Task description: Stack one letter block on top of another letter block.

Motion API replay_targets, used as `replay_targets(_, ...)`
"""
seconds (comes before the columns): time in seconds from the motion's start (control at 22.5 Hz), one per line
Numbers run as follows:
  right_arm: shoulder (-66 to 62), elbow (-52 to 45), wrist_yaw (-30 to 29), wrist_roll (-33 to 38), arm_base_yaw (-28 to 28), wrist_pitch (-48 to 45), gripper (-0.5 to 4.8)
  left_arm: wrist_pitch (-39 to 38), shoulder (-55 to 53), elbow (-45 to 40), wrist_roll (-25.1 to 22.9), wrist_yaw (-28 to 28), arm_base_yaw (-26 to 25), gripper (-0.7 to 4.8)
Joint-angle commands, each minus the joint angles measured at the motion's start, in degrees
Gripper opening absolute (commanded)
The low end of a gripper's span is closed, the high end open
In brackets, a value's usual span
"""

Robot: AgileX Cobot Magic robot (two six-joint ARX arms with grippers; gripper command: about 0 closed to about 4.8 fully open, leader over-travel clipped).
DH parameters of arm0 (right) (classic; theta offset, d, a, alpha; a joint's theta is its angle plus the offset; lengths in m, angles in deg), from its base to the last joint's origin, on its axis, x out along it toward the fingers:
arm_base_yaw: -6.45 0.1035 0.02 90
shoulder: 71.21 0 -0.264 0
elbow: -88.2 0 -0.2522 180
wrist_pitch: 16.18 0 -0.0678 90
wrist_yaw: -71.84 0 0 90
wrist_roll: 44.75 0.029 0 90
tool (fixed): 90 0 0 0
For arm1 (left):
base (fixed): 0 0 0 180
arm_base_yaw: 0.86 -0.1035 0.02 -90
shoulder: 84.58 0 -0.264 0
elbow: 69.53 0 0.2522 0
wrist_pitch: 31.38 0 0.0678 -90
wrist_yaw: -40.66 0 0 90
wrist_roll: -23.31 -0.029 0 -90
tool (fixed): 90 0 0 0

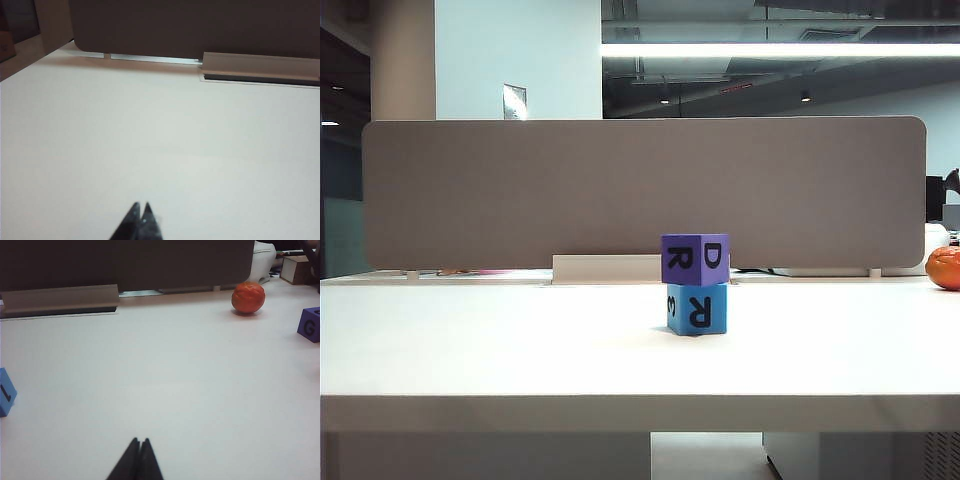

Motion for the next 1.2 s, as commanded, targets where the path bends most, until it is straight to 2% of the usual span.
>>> replay_targets(0.04, 0.1, -0.3, -0.1, -0.2, 0.0, -0.4, -0.08, 1.1, 0.0, 0.2, -1.6, 0.2, -0.1, -0.06)
replay_targets(0.18, 0.1, -0.3, -0.1, -0.2, 0.0, -0.4, -0.08, 1.1, 0.0, 0.2, -2.8, 0.2, -0.1, -0.06)
replay_targets(1.2, 0.1, -0.3, -0.1, -0.2, 0.0, -0.4, -0.08, 1.1, 0.0, 0.2, -2.7, 0.0, -0.1, -0.06)
